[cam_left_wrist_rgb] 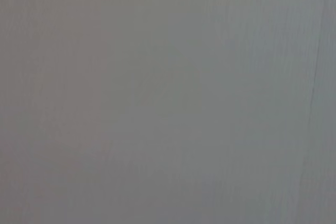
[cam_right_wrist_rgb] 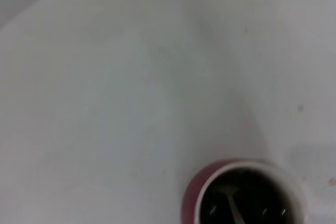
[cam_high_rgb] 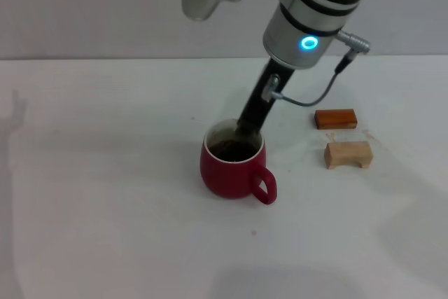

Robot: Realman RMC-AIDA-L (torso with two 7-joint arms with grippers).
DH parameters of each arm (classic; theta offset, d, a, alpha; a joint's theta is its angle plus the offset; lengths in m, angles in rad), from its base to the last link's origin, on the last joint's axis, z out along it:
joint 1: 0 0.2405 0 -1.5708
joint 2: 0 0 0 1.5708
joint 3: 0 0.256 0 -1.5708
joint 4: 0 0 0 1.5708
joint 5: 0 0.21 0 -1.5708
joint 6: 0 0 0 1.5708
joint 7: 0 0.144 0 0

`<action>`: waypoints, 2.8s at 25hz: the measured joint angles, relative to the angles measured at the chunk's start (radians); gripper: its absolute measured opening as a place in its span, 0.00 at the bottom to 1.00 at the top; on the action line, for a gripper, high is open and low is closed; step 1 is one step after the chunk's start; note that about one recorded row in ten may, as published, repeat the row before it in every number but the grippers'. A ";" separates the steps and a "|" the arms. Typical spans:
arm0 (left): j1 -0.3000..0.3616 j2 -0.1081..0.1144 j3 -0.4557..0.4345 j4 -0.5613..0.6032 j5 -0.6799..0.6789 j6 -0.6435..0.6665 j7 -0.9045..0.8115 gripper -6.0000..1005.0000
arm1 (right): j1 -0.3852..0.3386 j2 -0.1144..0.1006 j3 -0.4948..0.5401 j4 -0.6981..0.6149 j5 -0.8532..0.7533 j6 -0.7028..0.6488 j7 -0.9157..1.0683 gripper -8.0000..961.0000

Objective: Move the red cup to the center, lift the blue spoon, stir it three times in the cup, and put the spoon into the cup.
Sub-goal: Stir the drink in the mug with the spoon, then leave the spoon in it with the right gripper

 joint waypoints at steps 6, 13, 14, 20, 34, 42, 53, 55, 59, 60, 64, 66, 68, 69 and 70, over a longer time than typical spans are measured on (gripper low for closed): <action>-0.006 0.000 0.002 0.000 0.000 0.000 0.000 0.86 | 0.000 -0.003 0.001 -0.014 -0.011 -0.060 0.004 0.21; -0.009 0.000 0.004 0.000 0.000 0.000 0.000 0.86 | 0.000 -0.003 0.001 -0.020 -0.079 -0.049 0.007 0.21; -0.009 0.000 0.004 0.000 0.000 0.000 0.000 0.86 | 0.000 -0.003 0.001 -0.020 -0.080 -0.034 0.007 0.21; -0.008 0.000 0.002 0.000 0.000 0.000 0.000 0.86 | 0.000 -0.001 0.002 -0.014 -0.057 0.006 0.000 0.21; -0.014 0.000 0.000 0.000 0.000 0.001 0.000 0.86 | 0.013 0.006 -0.019 -0.004 0.006 -0.064 0.018 0.21; -0.014 -0.001 0.001 -0.002 0.000 0.001 0.000 0.86 | 0.012 0.004 -0.023 -0.012 -0.079 -0.075 0.026 0.22; -0.014 -0.002 -0.001 -0.002 0.000 0.001 0.000 0.86 | 0.009 0.005 -0.030 -0.003 -0.005 -0.001 0.007 0.22; -0.014 -0.002 -0.002 -0.002 0.000 0.002 0.000 0.86 | 0.009 0.007 -0.036 -0.003 0.001 -0.012 0.006 0.22; -0.017 -0.002 -0.002 -0.002 0.000 0.002 0.000 0.86 | 0.009 0.010 -0.066 -0.003 0.007 -0.019 0.012 0.22; -0.017 -0.002 -0.002 -0.002 0.000 0.002 0.000 0.86 | 0.010 0.011 -0.070 -0.003 0.013 -0.019 0.014 0.22; -0.018 -0.002 -0.002 -0.002 0.000 0.004 0.000 0.86 | 0.009 0.011 -0.067 0.005 0.023 -0.023 0.014 0.22; -0.018 -0.002 -0.002 -0.002 0.000 0.006 0.000 0.86 | 0.004 0.010 -0.070 0.019 0.028 -0.026 0.014 0.22; -0.018 -0.002 -0.002 -0.002 0.000 0.008 0.000 0.86 | -0.001 0.010 -0.072 0.030 0.031 -0.029 0.014 0.22; -0.018 -0.002 -0.002 -0.002 0.000 0.009 0.000 0.86 | -0.001 0.010 -0.072 0.031 0.032 -0.029 0.014 0.22; -0.018 -0.002 -0.002 -0.002 0.000 0.010 0.000 0.86 | -0.001 0.010 -0.072 0.032 0.032 -0.029 0.014 0.22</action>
